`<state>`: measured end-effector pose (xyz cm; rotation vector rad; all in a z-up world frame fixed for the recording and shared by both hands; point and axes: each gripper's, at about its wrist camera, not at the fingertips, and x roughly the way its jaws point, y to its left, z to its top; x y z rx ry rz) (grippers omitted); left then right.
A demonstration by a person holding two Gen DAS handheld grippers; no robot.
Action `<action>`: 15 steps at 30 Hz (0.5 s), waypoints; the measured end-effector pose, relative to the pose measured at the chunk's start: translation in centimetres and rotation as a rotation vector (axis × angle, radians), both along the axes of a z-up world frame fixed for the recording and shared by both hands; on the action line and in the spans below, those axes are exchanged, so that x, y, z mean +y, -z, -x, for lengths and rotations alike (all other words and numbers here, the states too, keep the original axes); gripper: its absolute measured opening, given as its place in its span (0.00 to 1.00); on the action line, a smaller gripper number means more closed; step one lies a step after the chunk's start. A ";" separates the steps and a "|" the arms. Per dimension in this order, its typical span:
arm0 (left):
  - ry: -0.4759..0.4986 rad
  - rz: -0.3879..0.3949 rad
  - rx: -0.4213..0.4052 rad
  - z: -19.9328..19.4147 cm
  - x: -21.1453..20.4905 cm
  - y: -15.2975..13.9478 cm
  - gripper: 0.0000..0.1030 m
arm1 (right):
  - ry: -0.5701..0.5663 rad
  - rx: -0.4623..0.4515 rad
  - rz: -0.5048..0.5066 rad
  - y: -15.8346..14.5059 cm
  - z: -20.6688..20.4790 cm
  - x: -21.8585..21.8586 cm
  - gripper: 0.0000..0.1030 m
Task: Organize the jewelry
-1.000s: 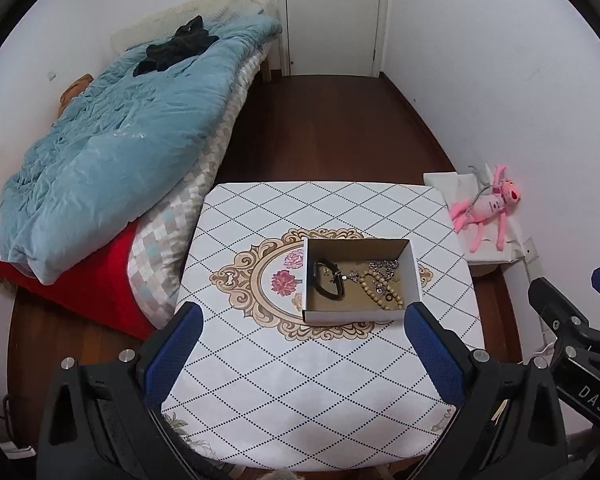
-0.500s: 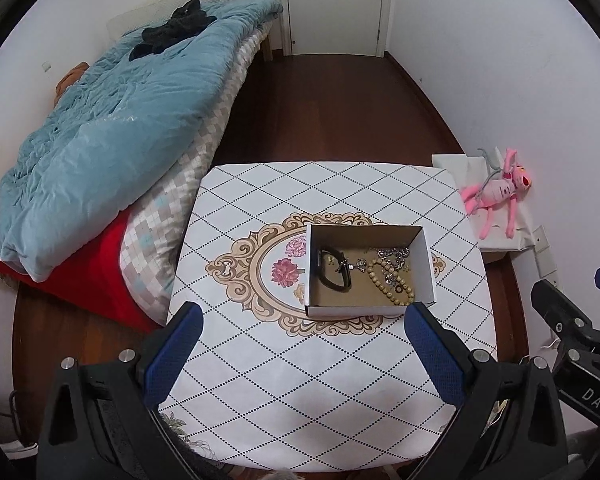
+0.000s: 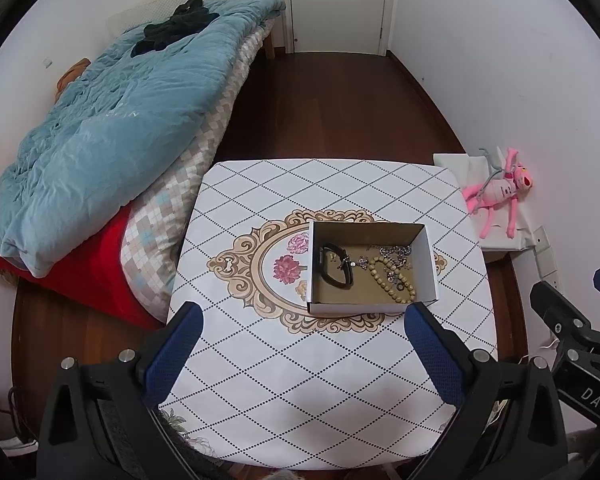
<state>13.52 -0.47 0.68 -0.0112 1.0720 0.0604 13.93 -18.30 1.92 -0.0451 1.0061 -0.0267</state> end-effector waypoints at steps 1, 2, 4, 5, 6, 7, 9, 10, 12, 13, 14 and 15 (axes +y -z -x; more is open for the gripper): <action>-0.001 0.000 0.002 0.0 0.0 0.0 1.00 | -0.001 0.002 0.000 0.0 0.0 0.0 1.00; -0.002 0.000 0.002 0.1 0.1 0.1 1.00 | -0.003 0.003 0.000 0.0 0.0 0.1 1.00; -0.003 0.002 0.003 0.1 0.1 0.1 1.00 | -0.004 0.006 0.001 0.0 0.1 0.2 1.00; -0.004 0.000 0.005 0.2 0.1 0.2 1.00 | -0.006 0.007 0.000 0.0 0.1 0.2 1.00; -0.005 0.001 0.005 0.2 0.1 0.2 1.00 | -0.007 0.009 -0.002 0.0 0.2 0.2 1.00; -0.005 0.002 0.006 0.2 0.1 0.2 1.00 | -0.008 0.012 -0.001 0.0 0.2 0.3 1.00; -0.005 0.001 0.007 0.3 0.1 0.2 1.00 | -0.009 0.016 0.001 0.1 0.2 0.3 1.00; -0.006 0.000 0.008 0.3 0.1 0.2 1.00 | -0.009 0.016 0.000 0.1 0.2 0.3 1.00; -0.005 0.001 0.007 0.3 0.1 0.2 1.00 | -0.011 0.018 0.002 0.1 0.2 0.4 1.00; -0.007 0.000 0.007 0.4 0.1 0.2 1.00 | -0.011 0.017 0.003 0.2 0.2 0.4 1.00; -0.007 -0.001 0.007 0.4 0.1 0.2 1.00 | -0.011 0.018 0.002 0.2 0.2 0.4 1.00; -0.005 0.000 0.007 0.4 0.1 0.2 1.00 | -0.010 0.019 0.000 0.2 0.2 0.3 1.00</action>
